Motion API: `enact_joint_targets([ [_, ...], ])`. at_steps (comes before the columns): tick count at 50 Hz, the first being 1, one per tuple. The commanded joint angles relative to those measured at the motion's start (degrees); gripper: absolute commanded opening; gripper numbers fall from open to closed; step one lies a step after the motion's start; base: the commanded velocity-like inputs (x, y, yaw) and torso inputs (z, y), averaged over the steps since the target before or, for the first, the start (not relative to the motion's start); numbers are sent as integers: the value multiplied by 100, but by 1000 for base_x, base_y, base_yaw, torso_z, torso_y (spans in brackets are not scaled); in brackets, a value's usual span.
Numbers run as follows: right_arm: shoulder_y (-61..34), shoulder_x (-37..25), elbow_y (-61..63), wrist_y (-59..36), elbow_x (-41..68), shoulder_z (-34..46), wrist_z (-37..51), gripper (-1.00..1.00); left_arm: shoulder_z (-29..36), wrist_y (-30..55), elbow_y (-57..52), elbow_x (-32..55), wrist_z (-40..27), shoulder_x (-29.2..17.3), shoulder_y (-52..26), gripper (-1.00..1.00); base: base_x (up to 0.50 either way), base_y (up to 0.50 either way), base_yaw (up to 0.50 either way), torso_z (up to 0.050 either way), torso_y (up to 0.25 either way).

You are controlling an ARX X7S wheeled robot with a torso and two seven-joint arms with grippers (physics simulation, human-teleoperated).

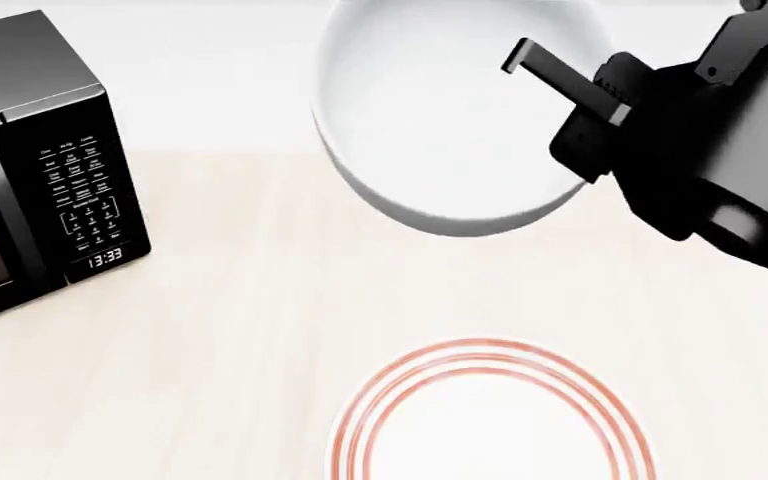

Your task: Put the white bowl to the right of the plate.

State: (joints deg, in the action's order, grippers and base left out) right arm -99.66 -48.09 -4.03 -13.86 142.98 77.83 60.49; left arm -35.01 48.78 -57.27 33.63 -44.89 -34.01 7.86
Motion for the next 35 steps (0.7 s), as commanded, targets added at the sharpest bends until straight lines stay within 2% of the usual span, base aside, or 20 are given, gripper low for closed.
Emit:
enact_joint_targets([
  [1,-9,-747,-154,51,-78,-160,-60,-100,177,-14,9,-46,-102,-75,-11,100,0,0,0,0,0],
  [19,78,-1899,135,137,-92,-207,219,-100,568,24,78,-120,-277,-197,-142,100,0,0,0,0,1],
  [35,530,-2423,-143,434,-64,-85,17,-100,433,-23,75,-34,-289,-203,-59,100,0,0,0,0,1],
])
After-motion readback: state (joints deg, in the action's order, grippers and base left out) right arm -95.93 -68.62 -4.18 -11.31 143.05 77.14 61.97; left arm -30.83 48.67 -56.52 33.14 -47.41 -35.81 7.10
